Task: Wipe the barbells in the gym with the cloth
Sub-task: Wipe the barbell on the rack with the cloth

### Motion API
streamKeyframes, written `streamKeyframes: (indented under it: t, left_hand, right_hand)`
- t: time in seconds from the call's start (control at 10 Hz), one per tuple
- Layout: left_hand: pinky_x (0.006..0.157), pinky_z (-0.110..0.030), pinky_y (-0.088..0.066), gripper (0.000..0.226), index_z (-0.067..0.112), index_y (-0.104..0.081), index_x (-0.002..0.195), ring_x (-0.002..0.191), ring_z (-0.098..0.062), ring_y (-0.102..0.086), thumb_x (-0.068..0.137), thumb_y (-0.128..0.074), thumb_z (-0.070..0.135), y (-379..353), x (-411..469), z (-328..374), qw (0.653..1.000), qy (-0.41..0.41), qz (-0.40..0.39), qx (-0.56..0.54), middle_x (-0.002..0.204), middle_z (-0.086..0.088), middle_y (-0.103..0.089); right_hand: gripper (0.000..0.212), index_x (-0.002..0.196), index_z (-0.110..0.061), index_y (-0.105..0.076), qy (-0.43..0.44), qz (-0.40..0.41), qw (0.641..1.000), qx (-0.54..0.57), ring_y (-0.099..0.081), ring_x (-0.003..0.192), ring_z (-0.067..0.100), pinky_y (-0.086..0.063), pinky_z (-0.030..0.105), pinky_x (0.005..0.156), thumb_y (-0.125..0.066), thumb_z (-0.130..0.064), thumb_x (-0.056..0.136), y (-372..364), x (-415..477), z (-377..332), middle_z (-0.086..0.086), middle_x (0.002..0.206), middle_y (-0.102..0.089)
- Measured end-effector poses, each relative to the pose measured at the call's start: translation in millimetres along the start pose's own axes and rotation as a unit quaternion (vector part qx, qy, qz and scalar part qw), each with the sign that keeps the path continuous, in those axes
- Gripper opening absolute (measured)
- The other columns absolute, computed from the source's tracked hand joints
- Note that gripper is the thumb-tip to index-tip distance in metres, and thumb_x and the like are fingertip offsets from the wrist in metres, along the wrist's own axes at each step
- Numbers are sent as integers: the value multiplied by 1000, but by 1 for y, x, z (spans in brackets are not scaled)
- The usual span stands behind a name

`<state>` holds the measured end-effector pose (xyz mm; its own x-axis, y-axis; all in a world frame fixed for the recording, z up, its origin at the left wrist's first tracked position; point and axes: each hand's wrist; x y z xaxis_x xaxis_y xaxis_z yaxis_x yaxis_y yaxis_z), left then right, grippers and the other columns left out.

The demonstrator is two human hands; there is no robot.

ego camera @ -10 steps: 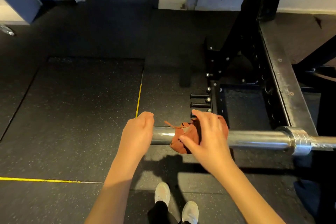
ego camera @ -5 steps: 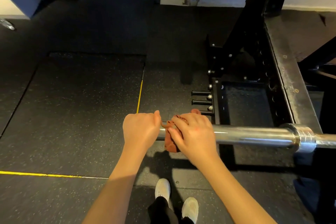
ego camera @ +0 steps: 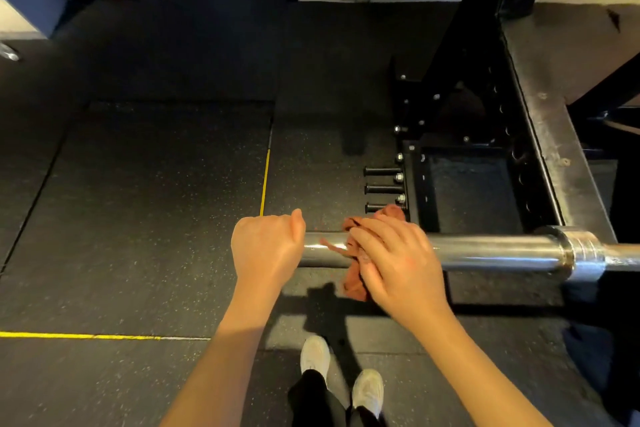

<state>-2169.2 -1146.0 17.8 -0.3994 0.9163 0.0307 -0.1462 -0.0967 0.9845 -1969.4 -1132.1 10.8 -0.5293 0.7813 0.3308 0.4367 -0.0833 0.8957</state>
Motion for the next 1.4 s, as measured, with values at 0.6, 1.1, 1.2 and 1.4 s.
streamKeyframes:
  t: [0.6, 1.1, 1.2, 1.4]
  left_hand:
    - [99, -36, -39, 58, 29, -56, 129, 113, -17, -55, 87, -48, 68, 34, 22, 32, 913, -206, -345, -70, 125, 8, -59]
    - [66, -31, -46, 58, 28, -53, 112, 87, -20, -61, 75, -61, 71, 10, 10, 58, 927, -248, -277, 48, 98, 4, -66]
    - [66, -30, -46, 55, 27, -54, 109, 87, -19, -63, 77, -58, 72, 8, 3, 59, 940, -265, -206, 61, 98, 6, -66]
    - [44, -29, -38, 50, 22, -59, 73, 46, -17, -54, 55, -79, 64, -3, -5, 55, 944, -312, -88, 59, 58, 5, -57]
  right_hand:
    - [38, 113, -3, -70, -45, 56, 996, -49, -55, 117, 33, -33, 40, 106, -51, -23, 86, 35, -35, 75, 15, 118, -67]
    - [36, 107, -4, -70, -168, 44, 984, -40, -58, 111, 36, -37, 46, 102, -44, -24, 91, 60, -43, 111, 13, 112, -68]
    - [32, 102, -4, -69, -318, 147, 935, -48, -50, 121, 33, -26, 48, 112, -44, -17, 88, 38, -34, 73, 11, 115, -66]
    - [39, 120, -5, -66, -75, 12, 994, -74, -48, 129, 31, -27, 46, 114, -47, -23, 91, 52, -51, 90, 13, 130, -61]
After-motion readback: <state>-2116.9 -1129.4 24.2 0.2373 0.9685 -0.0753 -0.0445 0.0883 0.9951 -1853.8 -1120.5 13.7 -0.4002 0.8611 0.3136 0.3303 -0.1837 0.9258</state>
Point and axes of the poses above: each hand's wrist, its own x-axis towards the middle knuckle, its own y-axis out of the back of the hand, z = x × y
